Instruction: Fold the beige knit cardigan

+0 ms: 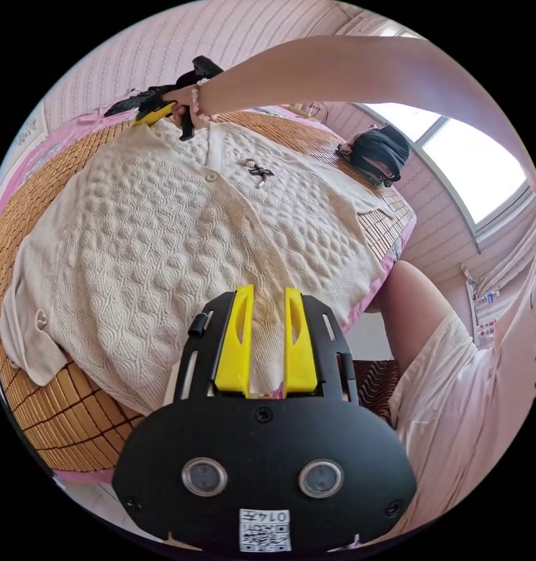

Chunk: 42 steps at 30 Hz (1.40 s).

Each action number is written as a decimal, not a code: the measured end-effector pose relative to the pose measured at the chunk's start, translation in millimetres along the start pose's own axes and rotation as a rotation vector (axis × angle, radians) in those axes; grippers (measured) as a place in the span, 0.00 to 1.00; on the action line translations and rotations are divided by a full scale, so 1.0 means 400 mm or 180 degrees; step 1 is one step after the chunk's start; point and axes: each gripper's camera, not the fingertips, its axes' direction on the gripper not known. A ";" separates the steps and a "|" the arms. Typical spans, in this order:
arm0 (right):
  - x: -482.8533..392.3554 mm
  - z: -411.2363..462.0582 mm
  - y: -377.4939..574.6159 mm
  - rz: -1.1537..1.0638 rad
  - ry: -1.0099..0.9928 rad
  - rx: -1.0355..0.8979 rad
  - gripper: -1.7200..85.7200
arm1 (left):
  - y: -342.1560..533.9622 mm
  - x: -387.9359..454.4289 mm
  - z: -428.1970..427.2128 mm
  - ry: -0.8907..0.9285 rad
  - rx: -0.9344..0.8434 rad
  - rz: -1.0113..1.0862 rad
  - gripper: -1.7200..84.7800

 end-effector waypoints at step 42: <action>-0.097 -0.436 1.167 -0.0159 -0.0883 -0.0237 0.17 | 0.070 0.211 -0.108 0.0009 -0.0098 0.0103 0.02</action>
